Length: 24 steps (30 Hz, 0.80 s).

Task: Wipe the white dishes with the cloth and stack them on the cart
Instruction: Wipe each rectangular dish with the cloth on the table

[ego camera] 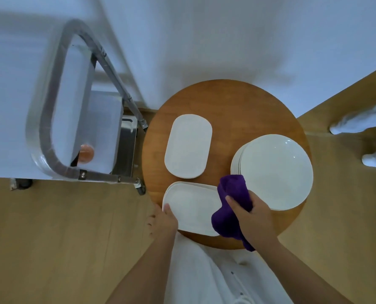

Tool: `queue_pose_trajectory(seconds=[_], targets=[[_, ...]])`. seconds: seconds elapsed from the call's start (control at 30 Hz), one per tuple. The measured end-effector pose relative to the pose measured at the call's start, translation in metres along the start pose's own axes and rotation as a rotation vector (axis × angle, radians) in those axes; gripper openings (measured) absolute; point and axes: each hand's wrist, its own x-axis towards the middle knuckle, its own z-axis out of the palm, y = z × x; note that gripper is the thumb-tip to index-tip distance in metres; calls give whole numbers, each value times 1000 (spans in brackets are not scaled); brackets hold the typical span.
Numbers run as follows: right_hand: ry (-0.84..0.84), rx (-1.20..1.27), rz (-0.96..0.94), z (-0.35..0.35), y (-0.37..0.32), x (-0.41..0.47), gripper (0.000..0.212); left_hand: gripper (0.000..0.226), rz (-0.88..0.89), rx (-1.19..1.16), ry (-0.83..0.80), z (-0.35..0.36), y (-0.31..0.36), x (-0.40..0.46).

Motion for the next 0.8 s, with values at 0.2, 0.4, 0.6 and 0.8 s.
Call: queue_pose_trajectory(seconds=[0.2, 0.4, 0.6, 0.8], targets=[[-33, 6, 8, 5, -3, 12, 16, 62, 30, 105, 45, -7, 18, 2], [-28, 25, -13, 7, -10, 24, 18, 43, 228, -181, 74, -25, 71, 10], [-12, 32, -16, 6, -14, 33, 20, 41, 206, -62, 20, -26, 102, 29], [12, 32, -19, 4, -16, 37, 21, 25, 186, -139, -15, -27, 101, 40]])
